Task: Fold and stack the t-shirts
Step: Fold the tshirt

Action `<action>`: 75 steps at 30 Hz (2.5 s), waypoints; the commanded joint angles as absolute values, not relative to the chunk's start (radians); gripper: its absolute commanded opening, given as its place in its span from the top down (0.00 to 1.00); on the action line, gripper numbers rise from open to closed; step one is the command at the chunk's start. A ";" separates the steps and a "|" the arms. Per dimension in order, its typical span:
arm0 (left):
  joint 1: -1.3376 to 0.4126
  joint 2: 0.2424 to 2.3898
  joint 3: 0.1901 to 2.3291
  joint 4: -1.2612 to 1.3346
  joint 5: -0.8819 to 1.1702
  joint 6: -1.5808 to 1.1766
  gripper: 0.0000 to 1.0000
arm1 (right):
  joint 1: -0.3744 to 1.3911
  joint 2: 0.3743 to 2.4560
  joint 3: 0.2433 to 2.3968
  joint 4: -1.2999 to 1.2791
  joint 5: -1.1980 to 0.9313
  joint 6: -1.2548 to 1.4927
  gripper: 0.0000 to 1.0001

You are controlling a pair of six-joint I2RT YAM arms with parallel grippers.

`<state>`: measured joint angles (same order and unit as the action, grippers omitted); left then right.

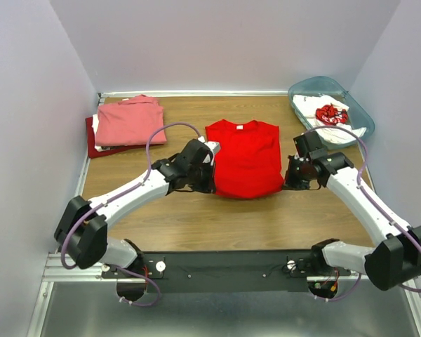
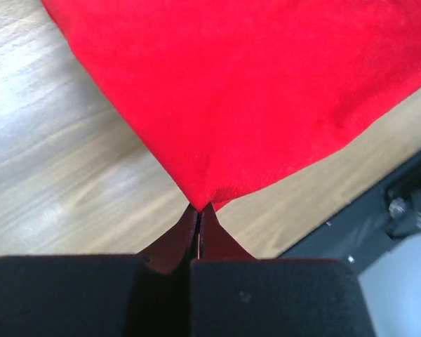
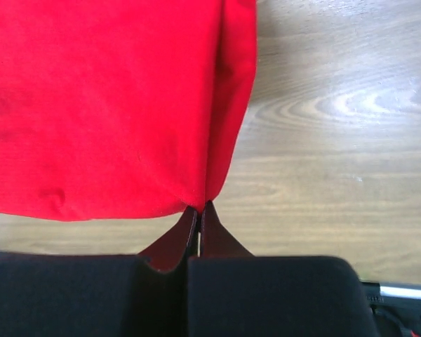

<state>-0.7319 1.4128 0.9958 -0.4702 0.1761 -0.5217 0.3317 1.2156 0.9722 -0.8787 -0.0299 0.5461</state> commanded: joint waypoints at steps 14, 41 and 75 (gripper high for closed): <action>-0.785 1.132 0.959 -0.675 0.347 -0.659 1.00 | 0.328 1.100 1.213 -1.223 -0.092 0.598 0.99; -0.667 1.305 1.014 -0.563 0.379 -0.545 1.00 | 0.328 1.272 1.281 -0.971 0.182 0.624 1.00; -0.359 1.750 1.481 -0.430 0.276 -0.426 0.02 | 0.178 1.813 1.645 -0.712 -0.118 0.417 0.20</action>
<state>-0.3500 1.8145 1.6066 -0.4648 0.2878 -0.4450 0.1699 1.8763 1.7199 -0.7128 -0.0429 0.4549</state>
